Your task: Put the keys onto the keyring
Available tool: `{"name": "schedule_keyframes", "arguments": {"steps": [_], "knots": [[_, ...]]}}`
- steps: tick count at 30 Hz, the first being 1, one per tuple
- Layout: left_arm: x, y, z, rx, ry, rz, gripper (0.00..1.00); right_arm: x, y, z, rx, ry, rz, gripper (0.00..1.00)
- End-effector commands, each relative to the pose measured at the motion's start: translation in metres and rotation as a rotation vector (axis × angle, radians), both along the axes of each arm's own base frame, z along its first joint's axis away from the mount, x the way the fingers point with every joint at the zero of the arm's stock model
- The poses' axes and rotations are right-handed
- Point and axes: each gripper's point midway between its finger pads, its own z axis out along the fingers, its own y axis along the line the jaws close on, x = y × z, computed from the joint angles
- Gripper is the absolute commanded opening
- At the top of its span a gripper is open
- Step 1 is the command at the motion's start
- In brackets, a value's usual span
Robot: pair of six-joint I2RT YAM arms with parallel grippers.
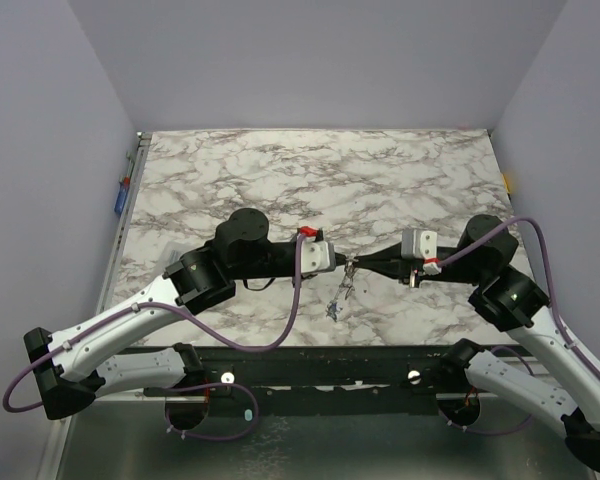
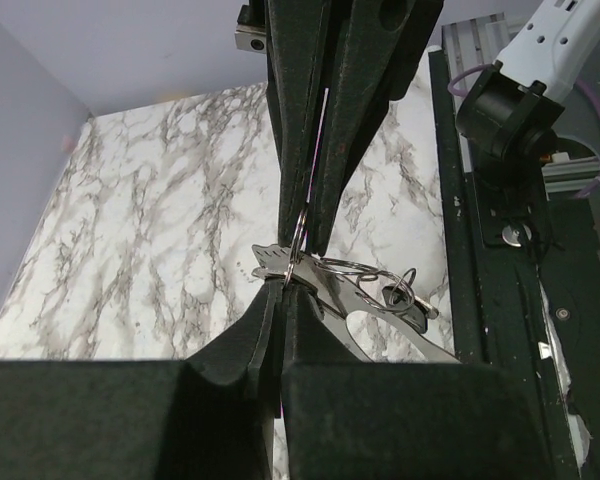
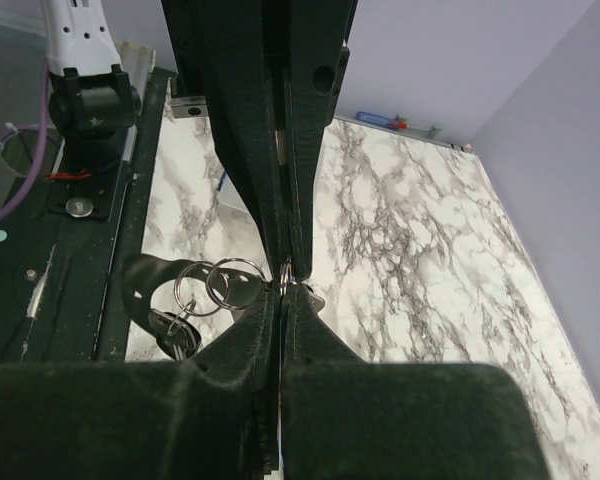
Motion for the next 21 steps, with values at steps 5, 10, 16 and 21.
{"name": "schedule_keyframes", "arguments": {"steps": [5,10,16,21], "knots": [[-0.007,-0.002,-0.002,-0.018,-0.010,-0.038,0.00,0.003,0.002,0.012,0.059,-0.001,-0.026,0.01],[-0.005,0.000,-0.002,-0.025,-0.020,-0.024,0.00,0.007,0.002,0.014,0.082,0.016,-0.047,0.01],[-0.002,-0.001,-0.007,-0.028,-0.016,-0.003,0.00,0.024,0.000,0.033,0.224,0.047,-0.155,0.01],[0.001,-0.009,-0.005,-0.054,0.004,-0.006,0.00,0.028,-0.001,0.043,0.347,0.075,-0.176,0.01]]}}
